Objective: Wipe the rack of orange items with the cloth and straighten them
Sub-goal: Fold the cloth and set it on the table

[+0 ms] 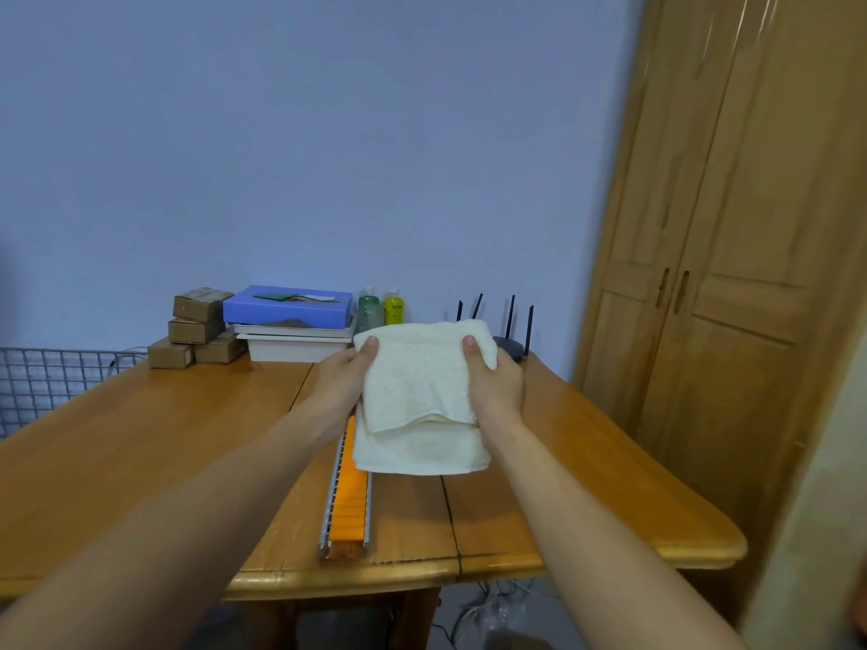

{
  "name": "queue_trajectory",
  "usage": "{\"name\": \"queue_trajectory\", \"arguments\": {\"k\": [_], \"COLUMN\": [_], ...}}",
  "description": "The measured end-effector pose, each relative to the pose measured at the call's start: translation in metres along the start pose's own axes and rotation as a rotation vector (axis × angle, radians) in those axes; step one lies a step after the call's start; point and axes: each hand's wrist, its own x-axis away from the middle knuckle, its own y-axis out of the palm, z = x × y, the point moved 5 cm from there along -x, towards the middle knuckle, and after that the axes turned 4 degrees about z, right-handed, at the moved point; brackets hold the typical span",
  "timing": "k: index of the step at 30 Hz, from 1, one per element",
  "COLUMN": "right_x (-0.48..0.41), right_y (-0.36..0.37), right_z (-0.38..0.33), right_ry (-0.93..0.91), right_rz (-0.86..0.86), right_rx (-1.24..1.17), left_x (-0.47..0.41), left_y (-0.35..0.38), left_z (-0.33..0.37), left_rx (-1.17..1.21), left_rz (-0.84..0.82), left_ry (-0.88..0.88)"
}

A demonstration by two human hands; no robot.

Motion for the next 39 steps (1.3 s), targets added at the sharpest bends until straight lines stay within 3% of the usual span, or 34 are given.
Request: {"name": "queue_trajectory", "arguments": {"k": [8,24,39], "right_x": [-0.023,-0.039,-0.034], "right_y": [-0.030,-0.050,-0.054], "right_z": [0.048,0.128,0.152], "right_ry": [0.128,0.251,0.221], "right_rz": [0.002,-0.049,-0.058], "right_rx": [0.154,0.406,0.852], "left_x": [-0.012,-0.054,-0.054], "left_y": [0.042,0.069,0.074], "left_z": [-0.045,-0.129,-0.159], "left_rx": [-0.108,-0.508,-0.718], "left_rz": [-0.011,0.163,0.162], "left_ry": [-0.085,-0.171,-0.218]}}
